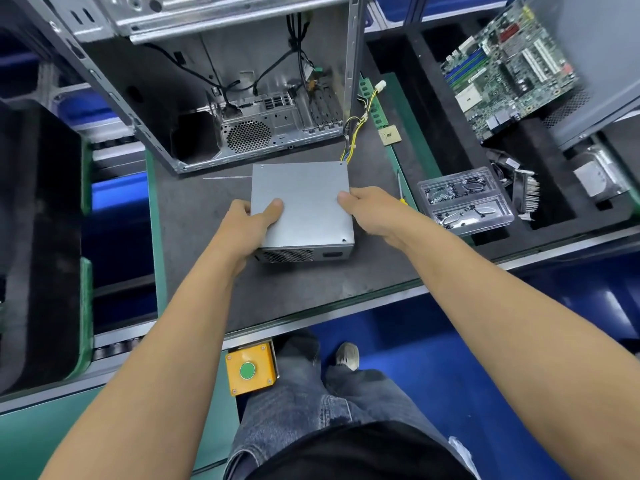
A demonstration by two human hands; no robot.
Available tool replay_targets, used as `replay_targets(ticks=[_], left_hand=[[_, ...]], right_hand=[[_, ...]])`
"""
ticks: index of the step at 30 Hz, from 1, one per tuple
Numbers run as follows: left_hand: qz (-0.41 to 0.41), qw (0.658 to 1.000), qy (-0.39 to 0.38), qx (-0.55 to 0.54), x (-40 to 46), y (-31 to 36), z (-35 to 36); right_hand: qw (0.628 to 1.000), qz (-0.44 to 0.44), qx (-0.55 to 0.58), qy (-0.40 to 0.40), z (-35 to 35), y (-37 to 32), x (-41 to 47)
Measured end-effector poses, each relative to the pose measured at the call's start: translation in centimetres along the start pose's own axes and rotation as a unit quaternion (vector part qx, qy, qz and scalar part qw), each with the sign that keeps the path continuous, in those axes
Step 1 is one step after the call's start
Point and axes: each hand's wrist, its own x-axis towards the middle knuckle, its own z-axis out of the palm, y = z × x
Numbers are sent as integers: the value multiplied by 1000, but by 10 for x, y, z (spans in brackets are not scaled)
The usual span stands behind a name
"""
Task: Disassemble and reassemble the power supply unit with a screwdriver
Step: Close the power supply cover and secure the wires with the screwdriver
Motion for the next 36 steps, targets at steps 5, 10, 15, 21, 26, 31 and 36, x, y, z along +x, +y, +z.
replay_targets(ticks=[5,10,15,21,26,31,36], left_hand=[[3,1000,2,0,-4,2,1],[-8,1000,0,16,-11,7,3],[113,987,89,75,-22,20,-5],[255,942,217,-28,-35,44,-4],[312,926,211,-35,-37,44,-5],[292,934,198,-61,-30,41,-5],[186,973,136,-26,-12,27,-16]], right_hand=[[1000,2,-12,13,2,1,0],[994,19,-105,11,1,-10,-3],[906,-187,-288,247,8,-42,-9],[796,-530,3,294,31,-91,-6],[931,-318,74,165,56,-42,7],[938,-219,252,98,39,-56,14],[897,-183,268,298,8,-53,14]])
